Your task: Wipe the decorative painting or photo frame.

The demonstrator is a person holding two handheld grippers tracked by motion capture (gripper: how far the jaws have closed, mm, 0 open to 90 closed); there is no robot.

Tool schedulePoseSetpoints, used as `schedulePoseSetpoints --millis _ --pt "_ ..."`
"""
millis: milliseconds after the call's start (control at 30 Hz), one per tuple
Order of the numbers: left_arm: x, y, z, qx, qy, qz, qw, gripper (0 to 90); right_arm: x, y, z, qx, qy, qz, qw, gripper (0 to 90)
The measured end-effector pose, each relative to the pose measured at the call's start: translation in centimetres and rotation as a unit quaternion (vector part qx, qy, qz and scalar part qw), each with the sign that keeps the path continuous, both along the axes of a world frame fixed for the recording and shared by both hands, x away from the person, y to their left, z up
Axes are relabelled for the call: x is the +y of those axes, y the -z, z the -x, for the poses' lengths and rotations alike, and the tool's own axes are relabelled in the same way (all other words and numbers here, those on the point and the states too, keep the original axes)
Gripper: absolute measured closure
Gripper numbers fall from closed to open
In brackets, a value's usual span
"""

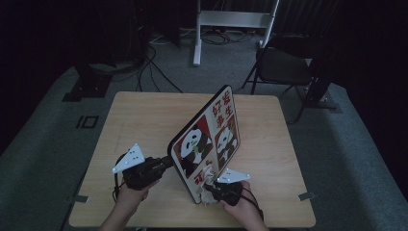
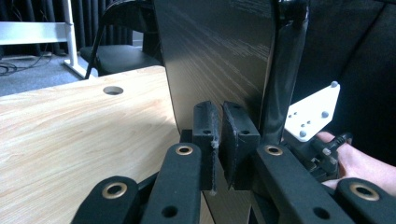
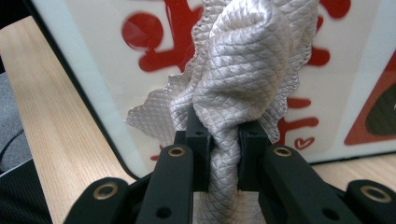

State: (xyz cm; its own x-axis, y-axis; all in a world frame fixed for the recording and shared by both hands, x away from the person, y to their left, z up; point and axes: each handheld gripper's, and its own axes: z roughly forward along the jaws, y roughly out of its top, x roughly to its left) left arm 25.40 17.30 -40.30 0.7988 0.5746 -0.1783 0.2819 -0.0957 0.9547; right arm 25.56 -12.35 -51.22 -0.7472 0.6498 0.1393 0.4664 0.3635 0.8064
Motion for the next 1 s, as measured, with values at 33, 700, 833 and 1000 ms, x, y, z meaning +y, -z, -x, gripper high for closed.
schedulePoseSetpoints --millis 33,700,833,1000 --pt "0.0 0.0 0.0 0.001 0.000 0.001 1.0000 84.9 0.0 0.2 0.0 0.001 0.000 0.002 1.0000 78.9" --pt "-0.1 0.0 0.0 -0.003 0.003 0.000 1.0000 81.1 -0.8 2.4 0.0 0.037 0.010 0.037 0.9986 79.0" --pt "-0.1 0.1 0.1 -0.009 0.010 -0.002 0.9999 81.1 -0.9 0.5 0.1 0.019 0.008 0.015 0.9997 79.1" --pt "-0.1 0.2 0.0 -0.007 0.010 -0.002 0.9999 81.0 -0.9 -2.9 -0.1 -0.013 0.004 -0.018 0.9997 79.1"
